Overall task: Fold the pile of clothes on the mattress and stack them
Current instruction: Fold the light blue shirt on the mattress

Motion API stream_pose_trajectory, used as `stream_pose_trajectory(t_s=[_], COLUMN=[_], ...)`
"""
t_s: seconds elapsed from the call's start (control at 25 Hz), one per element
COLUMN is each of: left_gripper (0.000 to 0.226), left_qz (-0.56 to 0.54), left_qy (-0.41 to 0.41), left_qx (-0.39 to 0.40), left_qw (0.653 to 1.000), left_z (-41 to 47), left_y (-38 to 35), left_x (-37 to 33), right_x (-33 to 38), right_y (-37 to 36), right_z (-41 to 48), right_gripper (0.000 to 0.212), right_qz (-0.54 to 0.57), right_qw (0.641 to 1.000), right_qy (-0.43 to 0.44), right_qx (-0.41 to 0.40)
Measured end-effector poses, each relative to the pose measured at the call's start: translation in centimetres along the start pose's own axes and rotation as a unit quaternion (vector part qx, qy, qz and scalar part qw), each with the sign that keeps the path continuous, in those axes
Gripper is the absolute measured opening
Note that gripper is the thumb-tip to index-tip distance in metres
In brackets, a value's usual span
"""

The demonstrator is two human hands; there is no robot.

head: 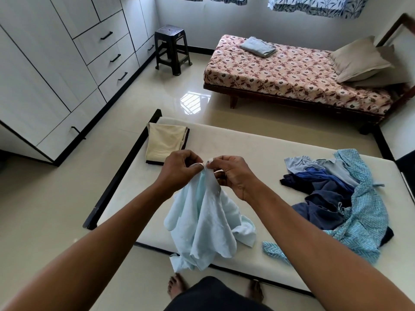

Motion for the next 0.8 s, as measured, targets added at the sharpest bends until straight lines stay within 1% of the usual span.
stream_pose_trajectory(t_s=[0.08, 0.2, 0.32, 0.44, 0.52, 0.68, 0.8], left_gripper=[0.003, 0.012, 0.010, 0.002, 0.006, 0.008, 0.013], left_qz=[-0.085, -0.227, -0.288, -0.280, -0.267, -0.225, -0.214], left_qy=[0.057, 0.148, 0.209, 0.258, 0.274, 0.266, 0.251], left_qx=[0.002, 0.024, 0.033, 0.014, 0.000, 0.014, -0.003], left_qw=[0.995, 0.962, 0.934, 0.924, 0.924, 0.937, 0.944], left_z=[-0.3, -0.7, -1.1, -1.1, -1.1, -1.5, -1.7], left_y=[-0.2, -0.5, -0.8, -1.0, -1.1, -1.6, -2.0], left_x=[0.1, 0.4, 0.3, 0.6, 1.0, 0.9, 0.5], right_x=[-0.1, -0.4, -0.5, -1.0, -1.3, -1.5, -1.4], right_y=[-0.2, -0.1, 0.1, 0.4, 0.5, 0.3, 0.3], right_z=[0.0, -0.1, -0.5, -0.8, -1.2, -1.7, -1.8], right_gripper=[0.018, 0.019, 0.016, 0.016, 0.018, 0.023, 0.023], right_qz=[-0.003, -0.027, -0.048, -0.064, -0.076, -0.091, -0.099], right_qw=[1.000, 0.999, 0.998, 0.997, 0.996, 0.994, 0.992], right_qy=[0.012, 0.027, 0.035, 0.038, 0.043, 0.058, 0.072], right_qx=[-0.003, -0.012, -0.008, -0.013, -0.018, -0.017, -0.020])
Point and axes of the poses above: each hand's wrist, its own z-axis towards the middle knuckle, its own y-axis out of the back of the hand, x = y × z, the point moved 2 cm from there along z, towards the middle knuckle, and after that the axes turned 1 degree about -z, right-handed, at the moved point
